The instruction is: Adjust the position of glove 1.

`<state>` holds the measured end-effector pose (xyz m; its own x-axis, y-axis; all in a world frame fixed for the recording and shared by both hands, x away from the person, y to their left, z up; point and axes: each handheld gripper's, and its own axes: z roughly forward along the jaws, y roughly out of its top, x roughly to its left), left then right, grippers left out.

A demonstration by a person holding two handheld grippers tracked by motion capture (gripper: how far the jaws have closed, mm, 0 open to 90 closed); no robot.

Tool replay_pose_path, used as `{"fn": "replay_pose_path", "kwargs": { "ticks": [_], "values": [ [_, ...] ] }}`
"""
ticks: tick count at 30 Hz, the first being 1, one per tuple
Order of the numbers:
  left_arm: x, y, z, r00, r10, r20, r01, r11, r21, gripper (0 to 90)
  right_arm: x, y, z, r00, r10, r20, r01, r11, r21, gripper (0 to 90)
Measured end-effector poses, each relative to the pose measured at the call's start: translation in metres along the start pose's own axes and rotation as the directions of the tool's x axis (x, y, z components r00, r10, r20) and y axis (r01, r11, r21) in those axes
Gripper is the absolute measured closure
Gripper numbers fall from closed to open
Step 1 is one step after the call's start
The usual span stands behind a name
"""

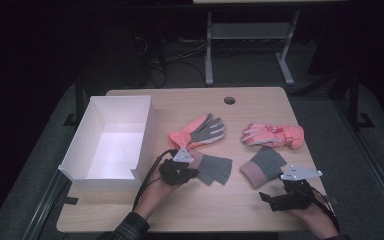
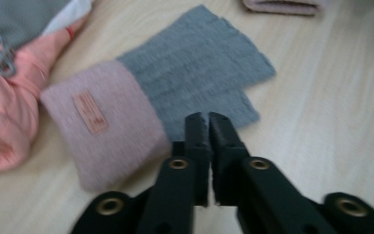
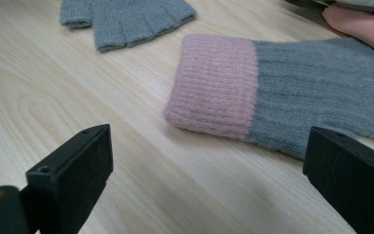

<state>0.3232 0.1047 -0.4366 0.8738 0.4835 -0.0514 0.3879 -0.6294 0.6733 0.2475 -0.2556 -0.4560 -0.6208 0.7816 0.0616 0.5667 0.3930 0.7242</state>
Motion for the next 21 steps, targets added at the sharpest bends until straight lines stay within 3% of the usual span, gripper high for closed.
{"fn": "replay_pose_path", "kwargs": {
  "ticks": [3,7,11,19,21],
  "values": [
    [0.006,0.009,0.004,0.9999,0.005,-0.016,-0.005,1.0,0.0,89.6,-0.001,0.0,0.001,1.0,0.0,0.0,0.0,1.0,0.006,3.9],
    [0.016,0.018,0.01,0.9979,0.006,-0.065,-0.005,0.9999,0.011,89.6,0.0,-0.001,0.0,1.0,0.002,-0.005,-0.002,1.0,0.009,3.9],
    [0.029,0.027,0.014,0.9924,-0.013,-0.123,0.012,0.9999,-0.008,89.6,0.001,-0.001,0.0,1.0,0.0,-0.008,0.0,1.0,0.008,3.9],
    [0.047,0.036,0.03,0.987,-0.04,-0.155,0.038,0.9992,-0.011,89.6,-0.001,-0.002,0.001,0.9999,0.012,-0.009,-0.012,1.0,0.013,4.0],
    [0.051,0.035,0.035,0.987,-0.034,-0.157,0.035,0.9994,0.007,89.6,0.0,-0.002,0.001,0.9999,0.009,-0.009,-0.009,1.0,0.016,4.1]
  ]
}}
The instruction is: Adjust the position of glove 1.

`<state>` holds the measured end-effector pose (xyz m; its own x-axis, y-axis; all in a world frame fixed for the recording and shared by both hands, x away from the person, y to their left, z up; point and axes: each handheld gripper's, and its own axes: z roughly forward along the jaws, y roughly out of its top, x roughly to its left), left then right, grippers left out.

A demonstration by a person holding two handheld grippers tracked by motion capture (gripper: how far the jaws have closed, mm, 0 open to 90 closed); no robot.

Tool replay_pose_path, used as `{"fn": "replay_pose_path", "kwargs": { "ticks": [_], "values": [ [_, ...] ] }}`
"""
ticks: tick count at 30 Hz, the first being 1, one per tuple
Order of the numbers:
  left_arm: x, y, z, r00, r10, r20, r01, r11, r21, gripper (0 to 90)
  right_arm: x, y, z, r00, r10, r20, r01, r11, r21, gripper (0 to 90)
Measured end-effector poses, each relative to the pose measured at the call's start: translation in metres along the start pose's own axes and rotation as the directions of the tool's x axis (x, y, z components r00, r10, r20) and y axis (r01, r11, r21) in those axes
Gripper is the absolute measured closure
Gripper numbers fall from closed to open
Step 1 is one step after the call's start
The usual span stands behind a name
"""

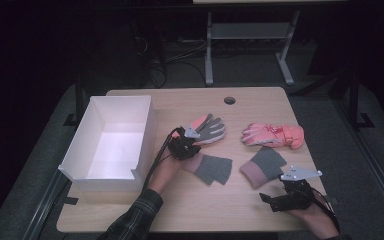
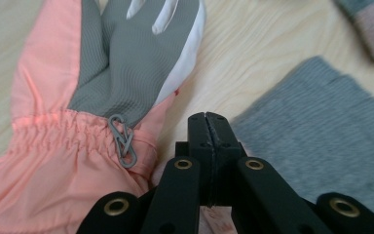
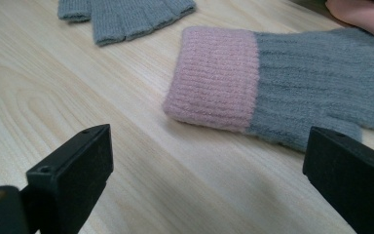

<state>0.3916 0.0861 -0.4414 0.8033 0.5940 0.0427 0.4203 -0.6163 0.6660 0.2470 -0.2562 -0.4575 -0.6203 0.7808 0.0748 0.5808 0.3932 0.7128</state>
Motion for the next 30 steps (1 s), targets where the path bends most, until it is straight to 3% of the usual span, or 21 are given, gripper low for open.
{"fn": "replay_pose_path", "kwargs": {
  "ticks": [6,12,15,26,30],
  "values": [
    [0.001,-0.005,0.003,0.9995,-0.013,0.027,0.011,0.9985,0.053,89.7,-0.001,-0.001,0.0,1.0,-0.004,0.0,0.004,1.0,-0.002,4.1],
    [-0.001,-0.01,-0.004,0.9976,-0.042,0.055,0.038,0.9967,0.072,89.7,-0.002,-0.001,0.0,1.0,0.006,0.0,-0.006,1.0,0.003,4.1],
    [-0.005,-0.015,-0.008,0.995,-0.06,0.08,0.053,0.9953,0.08,89.7,-0.001,-0.001,-0.001,1.0,0.01,0.001,-0.01,1.0,0.005,4.1],
    [-0.026,-0.029,-0.025,0.9906,-0.064,0.121,0.05,0.992,0.116,89.6,-0.001,-0.001,-0.001,1.0,0.005,-0.002,-0.005,1.0,0.004,4.1],
    [-0.034,-0.041,-0.035,0.984,-0.073,0.163,0.055,0.9919,0.115,89.6,-0.001,-0.001,-0.001,1.0,-0.004,-0.002,0.004,1.0,-0.001,4.1]
  ]
}}
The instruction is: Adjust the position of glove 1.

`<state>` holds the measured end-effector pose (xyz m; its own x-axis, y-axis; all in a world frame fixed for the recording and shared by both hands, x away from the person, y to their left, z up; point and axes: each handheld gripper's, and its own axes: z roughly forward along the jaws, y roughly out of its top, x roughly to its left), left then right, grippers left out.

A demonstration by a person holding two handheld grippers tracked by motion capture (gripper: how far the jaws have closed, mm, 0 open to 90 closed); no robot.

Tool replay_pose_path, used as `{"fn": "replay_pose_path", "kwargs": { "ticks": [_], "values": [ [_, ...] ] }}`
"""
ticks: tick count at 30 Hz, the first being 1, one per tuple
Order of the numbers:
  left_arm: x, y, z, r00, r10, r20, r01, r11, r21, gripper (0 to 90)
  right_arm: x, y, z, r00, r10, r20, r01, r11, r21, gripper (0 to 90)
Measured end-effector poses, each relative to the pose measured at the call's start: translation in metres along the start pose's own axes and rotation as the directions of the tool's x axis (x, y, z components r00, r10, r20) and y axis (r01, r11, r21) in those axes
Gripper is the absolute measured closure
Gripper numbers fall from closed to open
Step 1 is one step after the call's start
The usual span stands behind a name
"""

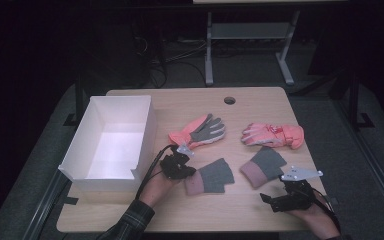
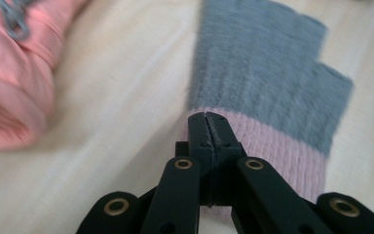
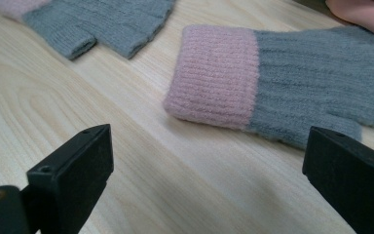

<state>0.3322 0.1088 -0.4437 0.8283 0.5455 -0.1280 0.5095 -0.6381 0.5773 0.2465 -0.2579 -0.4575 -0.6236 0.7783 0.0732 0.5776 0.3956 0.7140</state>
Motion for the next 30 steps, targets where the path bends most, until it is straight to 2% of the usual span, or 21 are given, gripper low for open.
{"fn": "replay_pose_path", "kwargs": {
  "ticks": [10,12,15,18,21,22,24,26,28,30],
  "values": [
    [-0.017,-0.021,-0.01,0.998,0.001,0.062,0.0,0.9999,-0.017,89.6,0.001,0.0,0.001,0.9999,0.015,0.001,-0.015,1.0,0.01,4.1],
    [-0.018,-0.024,-0.014,0.9986,0.007,0.052,-0.006,0.9998,-0.02,89.6,0.001,0.0,0.001,0.9999,0.015,0.002,-0.015,1.0,0.009,4.1],
    [-0.017,-0.029,-0.018,0.9998,-0.016,0.008,0.016,0.9997,-0.017,89.6,0.0,0.0,0.0,1.0,0.005,0.002,-0.005,1.0,0.004,4.1],
    [-0.017,-0.032,-0.016,0.999,-0.044,0.002,0.044,0.9986,-0.03,89.5,0.001,0.0,0.001,1.0,0.007,0.001,-0.007,1.0,0.008,4.1],
    [-0.019,-0.032,-0.016,0.9991,-0.042,0.011,0.042,0.9989,-0.023,89.5,0.0,0.0,0.0,1.0,0.007,0.002,-0.008,1.0,0.008,4.1],
    [-0.02,-0.032,-0.016,0.9994,-0.028,0.019,0.028,0.9995,-0.016,89.5,0.0,-0.001,0.0,1.0,0.009,0.002,-0.009,1.0,0.009,4.1],
    [-0.026,-0.033,-0.014,0.9976,-0.031,0.061,0.032,0.9993,-0.018,89.5,-0.001,-0.001,0.0,1.0,0.009,0.002,-0.009,1.0,0.005,4.1],
    [-0.031,-0.033,-0.013,0.997,-0.03,0.071,0.032,0.9992,-0.024,89.5,-0.001,-0.001,0.0,0.9999,0.012,0.001,-0.012,1.0,0.006,4.1],
    [-0.037,-0.033,-0.011,0.9956,-0.017,0.092,0.019,0.9996,-0.021,89.5,0.0,-0.001,0.0,0.9999,0.013,0.002,-0.013,1.0,0.007,4.1],
    [-0.044,-0.03,-0.009,0.9931,0.015,0.116,-0.014,0.9999,-0.009,89.5,0.001,0.0,0.0,1.0,0.003,0.001,-0.003,1.0,0.007,4.1]
  ]
}}
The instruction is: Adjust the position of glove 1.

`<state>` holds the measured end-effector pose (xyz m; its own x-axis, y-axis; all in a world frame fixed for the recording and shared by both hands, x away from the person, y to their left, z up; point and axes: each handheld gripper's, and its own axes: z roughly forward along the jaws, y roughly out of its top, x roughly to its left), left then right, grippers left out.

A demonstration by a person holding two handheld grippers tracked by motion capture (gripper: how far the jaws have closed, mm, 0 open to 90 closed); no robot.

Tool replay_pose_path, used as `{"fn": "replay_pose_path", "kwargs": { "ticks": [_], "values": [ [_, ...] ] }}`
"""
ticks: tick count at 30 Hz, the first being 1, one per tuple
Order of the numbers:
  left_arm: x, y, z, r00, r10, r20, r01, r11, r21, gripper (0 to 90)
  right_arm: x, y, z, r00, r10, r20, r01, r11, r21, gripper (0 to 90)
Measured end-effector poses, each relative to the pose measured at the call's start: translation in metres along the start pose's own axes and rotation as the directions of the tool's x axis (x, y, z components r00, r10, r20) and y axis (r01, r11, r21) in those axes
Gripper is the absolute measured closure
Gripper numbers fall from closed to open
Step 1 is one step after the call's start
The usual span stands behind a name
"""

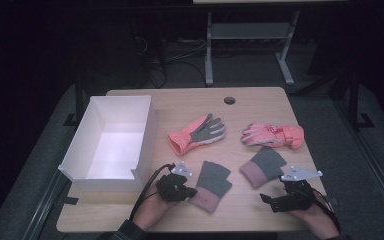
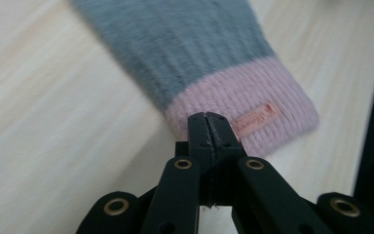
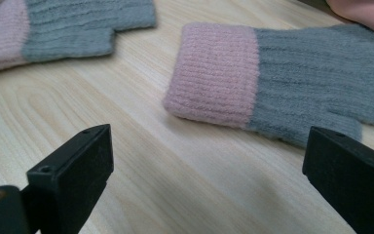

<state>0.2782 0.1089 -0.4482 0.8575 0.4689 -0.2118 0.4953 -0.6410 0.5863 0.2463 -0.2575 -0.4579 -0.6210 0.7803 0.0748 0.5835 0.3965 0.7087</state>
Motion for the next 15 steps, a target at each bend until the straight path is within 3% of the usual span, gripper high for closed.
{"fn": "replay_pose_path", "kwargs": {
  "ticks": [5,15],
  "values": [
    [-0.01,0.006,0.008,0.999,0.017,0.042,-0.017,0.9999,0.0,89.4,0.0,0.0,0.0,1.0,-0.001,0.001,0.001,1.0,0.001,4.1],
    [-0.026,0.024,0.033,0.9909,0.068,0.116,-0.066,0.9976,-0.021,88.8,0.0,0.0,0.001,1.0,0.007,0.001,-0.007,1.0,0.003,4.1]
  ]
}}
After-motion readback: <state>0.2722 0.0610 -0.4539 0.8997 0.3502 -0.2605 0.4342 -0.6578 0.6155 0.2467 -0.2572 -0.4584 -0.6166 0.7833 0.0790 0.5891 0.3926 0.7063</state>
